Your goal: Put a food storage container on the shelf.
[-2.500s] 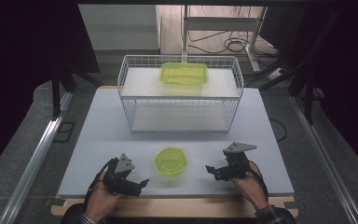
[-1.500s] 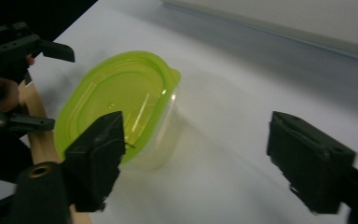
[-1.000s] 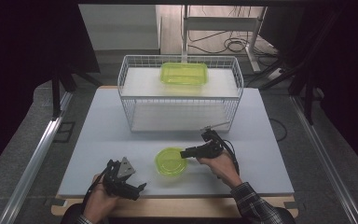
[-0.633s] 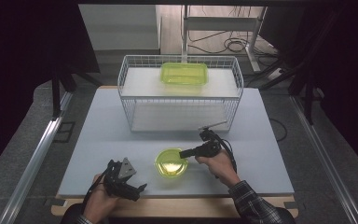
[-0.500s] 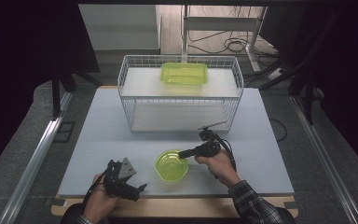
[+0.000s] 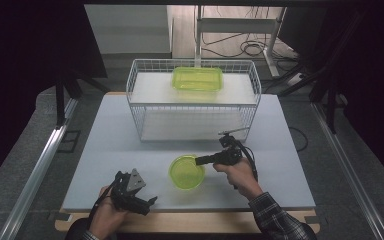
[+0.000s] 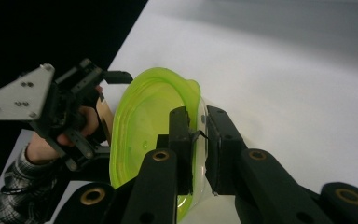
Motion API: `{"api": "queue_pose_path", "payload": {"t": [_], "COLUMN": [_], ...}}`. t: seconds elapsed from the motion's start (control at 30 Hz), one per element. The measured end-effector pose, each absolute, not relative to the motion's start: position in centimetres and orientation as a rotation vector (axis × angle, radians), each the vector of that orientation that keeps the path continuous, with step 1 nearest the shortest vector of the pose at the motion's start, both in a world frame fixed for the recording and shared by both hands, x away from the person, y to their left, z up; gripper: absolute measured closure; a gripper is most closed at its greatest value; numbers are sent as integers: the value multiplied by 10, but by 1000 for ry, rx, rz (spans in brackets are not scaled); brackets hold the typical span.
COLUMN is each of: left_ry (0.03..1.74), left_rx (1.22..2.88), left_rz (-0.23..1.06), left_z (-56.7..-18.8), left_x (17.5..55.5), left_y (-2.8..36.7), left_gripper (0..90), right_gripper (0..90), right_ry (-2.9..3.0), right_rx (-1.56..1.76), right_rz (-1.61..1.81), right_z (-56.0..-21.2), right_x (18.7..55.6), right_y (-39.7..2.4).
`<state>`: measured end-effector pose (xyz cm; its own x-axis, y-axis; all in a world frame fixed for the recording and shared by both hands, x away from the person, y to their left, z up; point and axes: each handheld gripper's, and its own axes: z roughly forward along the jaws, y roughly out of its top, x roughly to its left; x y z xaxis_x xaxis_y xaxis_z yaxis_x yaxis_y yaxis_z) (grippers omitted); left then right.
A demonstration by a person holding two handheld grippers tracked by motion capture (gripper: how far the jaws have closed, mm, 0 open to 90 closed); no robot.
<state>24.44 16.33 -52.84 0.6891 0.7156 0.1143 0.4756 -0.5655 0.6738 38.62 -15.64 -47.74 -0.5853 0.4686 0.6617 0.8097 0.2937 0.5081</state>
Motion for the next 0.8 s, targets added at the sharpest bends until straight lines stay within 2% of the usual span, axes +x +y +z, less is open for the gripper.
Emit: {"api": "queue_pose_path", "payload": {"t": [0.8], "left_ry": [935], "left_rx": [2246], "left_rz": [491], "left_z": [-527], "left_x": [246], "left_y": [168], "left_gripper": [10], "right_gripper": [812], "right_ry": [-2121], "right_rx": [-1192], "right_rz": [-1357], "right_z": [-433], "right_x": [397], "right_y": [-176]}}
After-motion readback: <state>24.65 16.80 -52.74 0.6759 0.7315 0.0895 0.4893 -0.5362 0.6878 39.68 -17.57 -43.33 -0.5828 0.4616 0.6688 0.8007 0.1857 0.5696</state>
